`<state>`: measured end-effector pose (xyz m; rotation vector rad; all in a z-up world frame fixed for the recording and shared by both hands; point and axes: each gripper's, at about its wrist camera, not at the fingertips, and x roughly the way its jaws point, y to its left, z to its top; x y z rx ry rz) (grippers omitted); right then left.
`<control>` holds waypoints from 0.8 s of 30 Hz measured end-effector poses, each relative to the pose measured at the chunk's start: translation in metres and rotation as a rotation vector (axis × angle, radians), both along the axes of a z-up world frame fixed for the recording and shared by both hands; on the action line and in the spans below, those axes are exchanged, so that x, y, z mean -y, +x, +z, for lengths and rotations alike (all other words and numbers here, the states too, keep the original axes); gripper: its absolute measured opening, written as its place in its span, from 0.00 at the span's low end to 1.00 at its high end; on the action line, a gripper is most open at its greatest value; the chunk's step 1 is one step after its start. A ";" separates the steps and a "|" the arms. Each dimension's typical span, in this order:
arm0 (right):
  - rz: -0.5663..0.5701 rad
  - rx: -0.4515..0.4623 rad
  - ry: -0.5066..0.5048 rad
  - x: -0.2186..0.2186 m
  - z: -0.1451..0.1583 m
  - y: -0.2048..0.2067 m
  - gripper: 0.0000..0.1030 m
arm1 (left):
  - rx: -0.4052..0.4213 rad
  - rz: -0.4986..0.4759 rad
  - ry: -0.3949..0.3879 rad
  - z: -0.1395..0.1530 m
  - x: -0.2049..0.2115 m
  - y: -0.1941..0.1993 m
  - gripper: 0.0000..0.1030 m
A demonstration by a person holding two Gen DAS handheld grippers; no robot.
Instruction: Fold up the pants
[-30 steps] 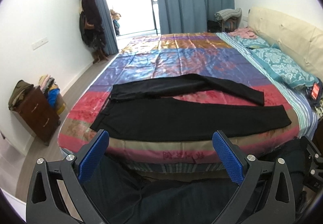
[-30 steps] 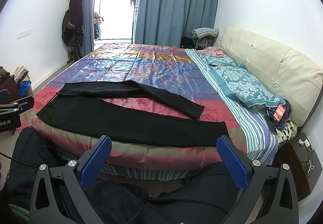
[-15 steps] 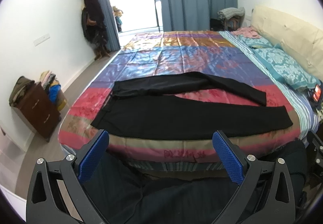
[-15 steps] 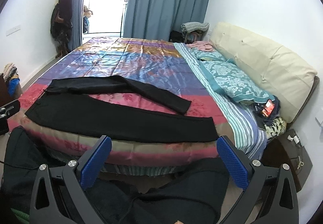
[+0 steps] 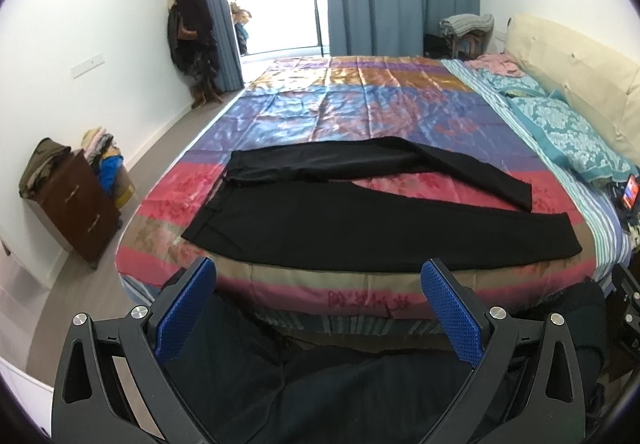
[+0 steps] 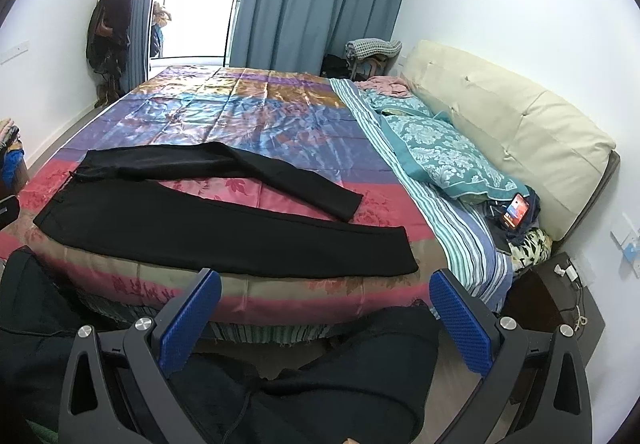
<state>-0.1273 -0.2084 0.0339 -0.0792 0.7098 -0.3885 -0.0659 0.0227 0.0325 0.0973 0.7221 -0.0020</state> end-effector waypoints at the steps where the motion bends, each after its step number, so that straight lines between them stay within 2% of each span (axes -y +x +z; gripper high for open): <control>1: -0.003 0.002 -0.002 0.001 0.000 -0.001 1.00 | 0.001 0.000 -0.001 0.000 0.000 0.000 0.99; 24: -0.086 -0.008 -0.011 0.009 -0.004 -0.003 1.00 | -0.017 -0.004 -0.001 -0.005 0.000 -0.001 0.99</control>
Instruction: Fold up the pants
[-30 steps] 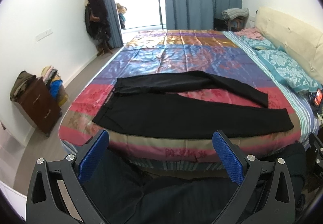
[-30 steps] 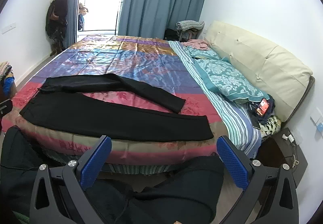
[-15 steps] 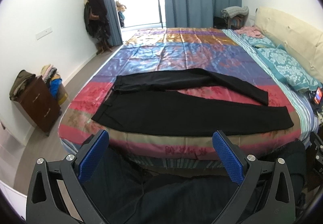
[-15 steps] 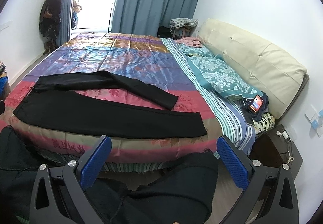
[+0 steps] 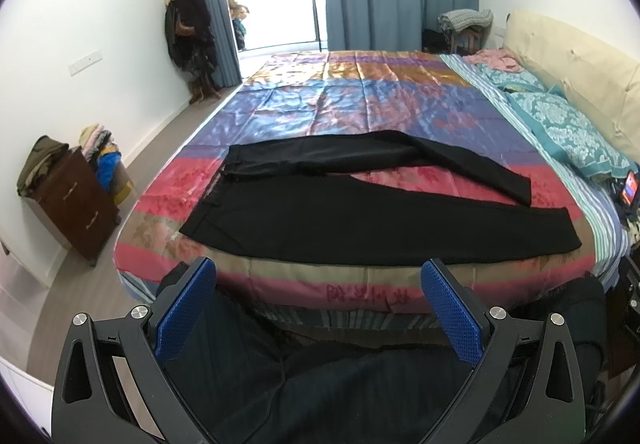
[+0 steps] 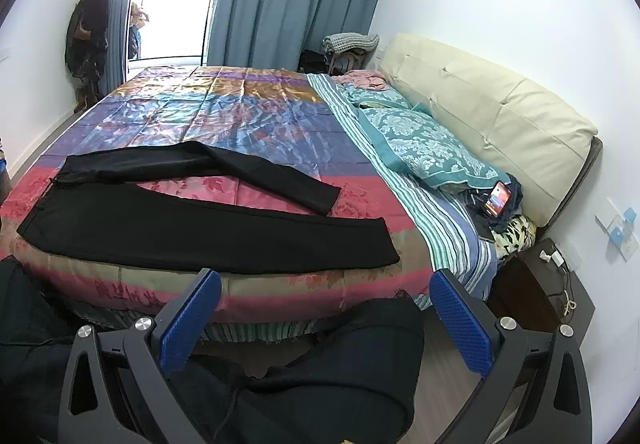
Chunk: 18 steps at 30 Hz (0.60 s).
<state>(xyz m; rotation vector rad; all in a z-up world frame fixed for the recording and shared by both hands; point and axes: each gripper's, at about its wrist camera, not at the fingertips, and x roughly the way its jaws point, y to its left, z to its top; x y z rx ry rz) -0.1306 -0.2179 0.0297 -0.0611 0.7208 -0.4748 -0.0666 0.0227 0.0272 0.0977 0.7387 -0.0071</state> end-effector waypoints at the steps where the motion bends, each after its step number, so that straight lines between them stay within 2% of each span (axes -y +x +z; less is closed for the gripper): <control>1: -0.003 0.000 -0.001 0.000 0.000 0.000 1.00 | -0.001 -0.001 0.000 0.000 0.000 0.001 0.99; 18: -0.036 -0.009 -0.015 0.003 0.001 -0.001 1.00 | -0.012 -0.011 0.004 -0.002 0.001 0.000 0.99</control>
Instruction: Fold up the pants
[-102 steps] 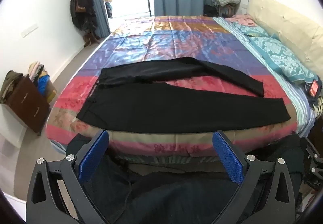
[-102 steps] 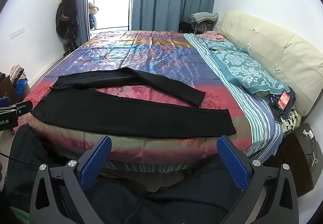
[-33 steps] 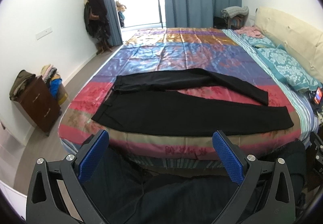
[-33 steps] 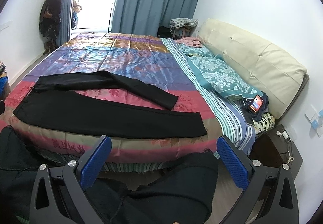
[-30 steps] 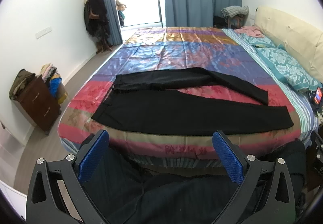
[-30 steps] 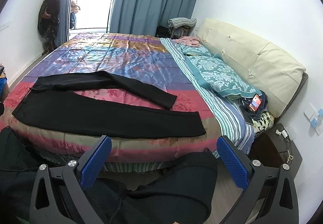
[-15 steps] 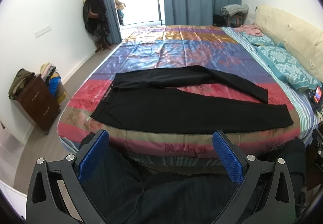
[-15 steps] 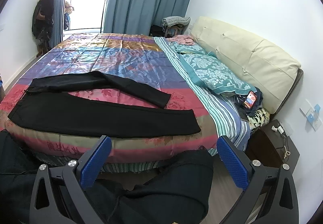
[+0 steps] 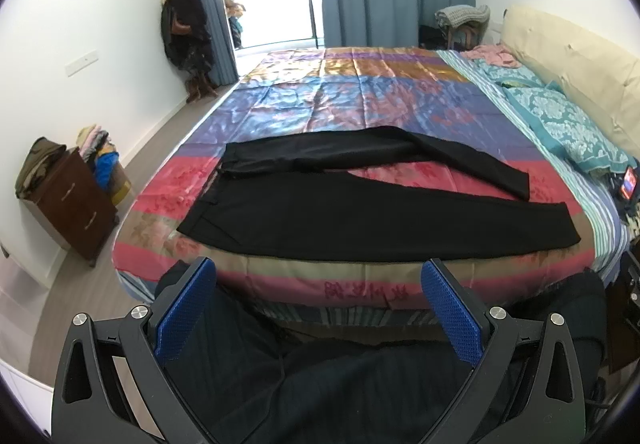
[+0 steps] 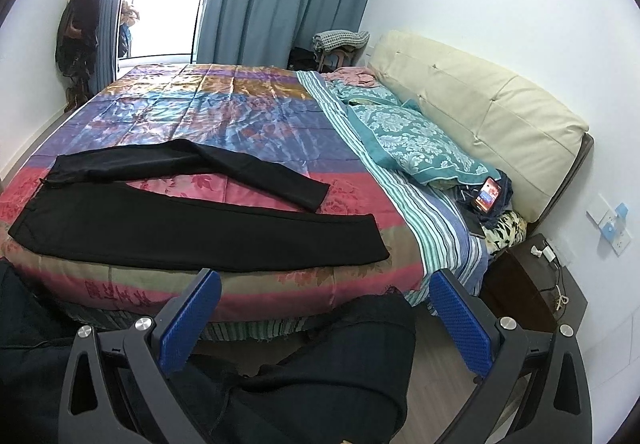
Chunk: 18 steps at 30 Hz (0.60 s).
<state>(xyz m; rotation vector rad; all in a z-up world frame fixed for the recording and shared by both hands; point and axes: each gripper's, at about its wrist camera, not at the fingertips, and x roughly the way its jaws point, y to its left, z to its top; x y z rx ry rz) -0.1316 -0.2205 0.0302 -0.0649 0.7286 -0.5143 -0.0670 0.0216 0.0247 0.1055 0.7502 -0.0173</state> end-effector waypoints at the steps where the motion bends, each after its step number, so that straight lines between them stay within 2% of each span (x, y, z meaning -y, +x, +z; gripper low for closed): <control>1: -0.002 -0.001 -0.001 0.000 0.000 0.000 1.00 | -0.001 -0.001 0.001 0.000 0.000 0.000 0.99; 18: -0.021 -0.011 -0.010 0.002 0.000 0.001 1.00 | -0.011 -0.004 0.004 -0.003 0.002 -0.001 0.99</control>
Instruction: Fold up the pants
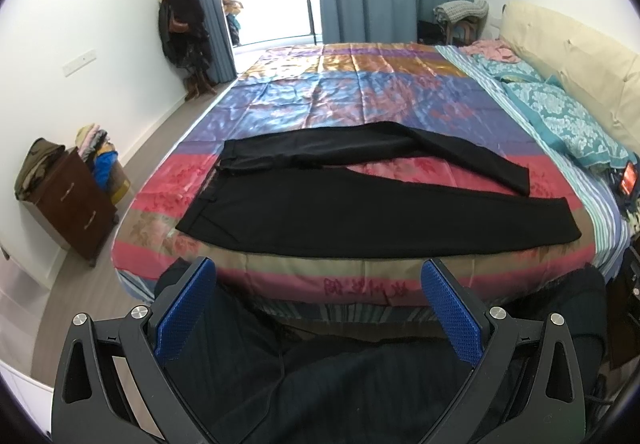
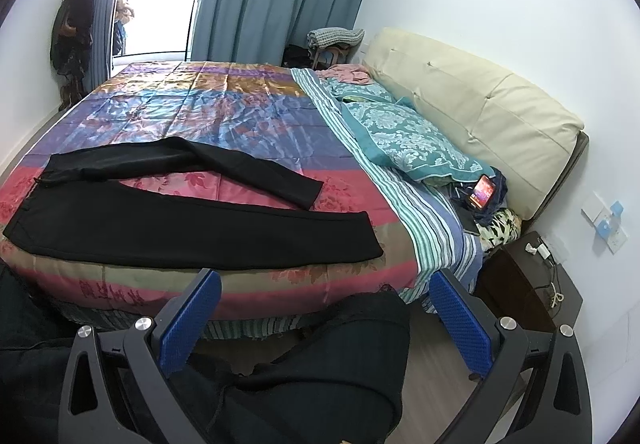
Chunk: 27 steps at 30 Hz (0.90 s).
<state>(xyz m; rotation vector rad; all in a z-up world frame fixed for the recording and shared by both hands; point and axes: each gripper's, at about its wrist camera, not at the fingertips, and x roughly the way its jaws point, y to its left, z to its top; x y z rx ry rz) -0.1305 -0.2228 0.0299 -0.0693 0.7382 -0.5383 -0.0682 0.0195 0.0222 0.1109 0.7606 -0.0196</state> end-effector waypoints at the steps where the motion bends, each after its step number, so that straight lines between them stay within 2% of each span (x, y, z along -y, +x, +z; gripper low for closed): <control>1: -0.001 0.000 0.000 0.000 0.000 0.000 1.00 | 0.000 0.000 0.001 0.000 0.000 -0.001 0.99; 18: 0.005 -0.001 0.015 0.001 0.000 0.001 1.00 | -0.006 -0.004 0.001 0.000 0.001 0.001 0.99; 23: 0.139 0.070 0.101 -0.008 0.004 -0.005 1.00 | 0.013 -0.022 -0.029 0.002 -0.001 -0.002 0.99; 27: 0.243 0.136 0.124 -0.021 0.012 -0.011 1.00 | 0.033 -0.042 -0.053 0.007 -0.003 -0.005 0.99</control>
